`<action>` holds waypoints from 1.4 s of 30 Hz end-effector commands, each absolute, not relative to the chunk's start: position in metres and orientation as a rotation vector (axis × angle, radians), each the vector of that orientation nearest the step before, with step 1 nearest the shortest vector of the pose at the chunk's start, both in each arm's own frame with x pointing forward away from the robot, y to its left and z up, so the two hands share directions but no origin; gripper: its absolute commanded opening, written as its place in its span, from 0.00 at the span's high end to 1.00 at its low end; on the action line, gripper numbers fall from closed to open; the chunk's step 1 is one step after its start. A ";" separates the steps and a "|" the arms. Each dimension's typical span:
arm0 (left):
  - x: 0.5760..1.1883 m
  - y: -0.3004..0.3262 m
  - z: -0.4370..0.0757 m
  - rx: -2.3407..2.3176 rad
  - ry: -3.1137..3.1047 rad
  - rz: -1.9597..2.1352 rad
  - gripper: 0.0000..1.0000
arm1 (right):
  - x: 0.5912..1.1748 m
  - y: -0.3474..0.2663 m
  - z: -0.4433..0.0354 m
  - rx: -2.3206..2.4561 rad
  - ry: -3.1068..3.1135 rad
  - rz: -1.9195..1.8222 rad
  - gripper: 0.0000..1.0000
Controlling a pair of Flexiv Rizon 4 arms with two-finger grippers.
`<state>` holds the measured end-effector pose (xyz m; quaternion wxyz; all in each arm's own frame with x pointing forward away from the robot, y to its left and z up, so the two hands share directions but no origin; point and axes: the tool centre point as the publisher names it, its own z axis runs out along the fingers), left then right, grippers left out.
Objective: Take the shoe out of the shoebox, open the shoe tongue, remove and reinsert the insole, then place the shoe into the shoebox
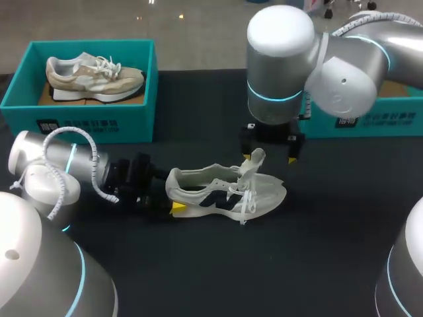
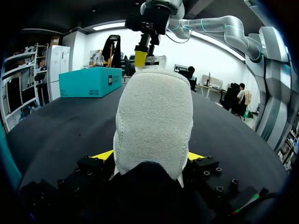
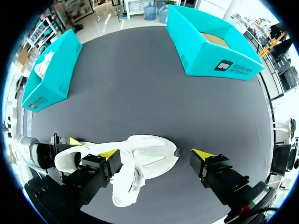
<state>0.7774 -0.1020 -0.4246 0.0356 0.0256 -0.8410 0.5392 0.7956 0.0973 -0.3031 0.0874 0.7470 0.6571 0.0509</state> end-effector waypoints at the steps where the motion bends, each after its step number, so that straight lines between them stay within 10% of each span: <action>1: 0.777 -0.100 -0.429 0.078 -2.587 1.649 1.00 | 0.788 0.100 -0.275 2.094 2.109 0.321 0.00; 21: 0.777 -0.100 -0.429 0.078 -2.587 1.649 1.00 | 0.779 0.146 -0.244 1.491 2.466 0.289 0.00; 32: 0.777 -0.100 -0.429 0.078 -2.587 1.649 1.00 | 0.760 0.185 -0.244 0.298 2.646 0.297 0.00; 33: 0.777 -0.100 -0.429 0.078 -2.587 1.649 1.00 | 0.759 0.184 -0.245 0.273 2.646 0.292 0.09; 35: 0.777 -0.100 -0.429 0.078 -2.587 1.649 1.00 | 0.757 0.185 -0.248 0.192 2.651 0.257 0.98; 42: 0.777 -0.100 -0.429 0.078 -2.587 1.649 1.00 | 0.757 0.186 -0.251 0.160 2.674 0.199 1.00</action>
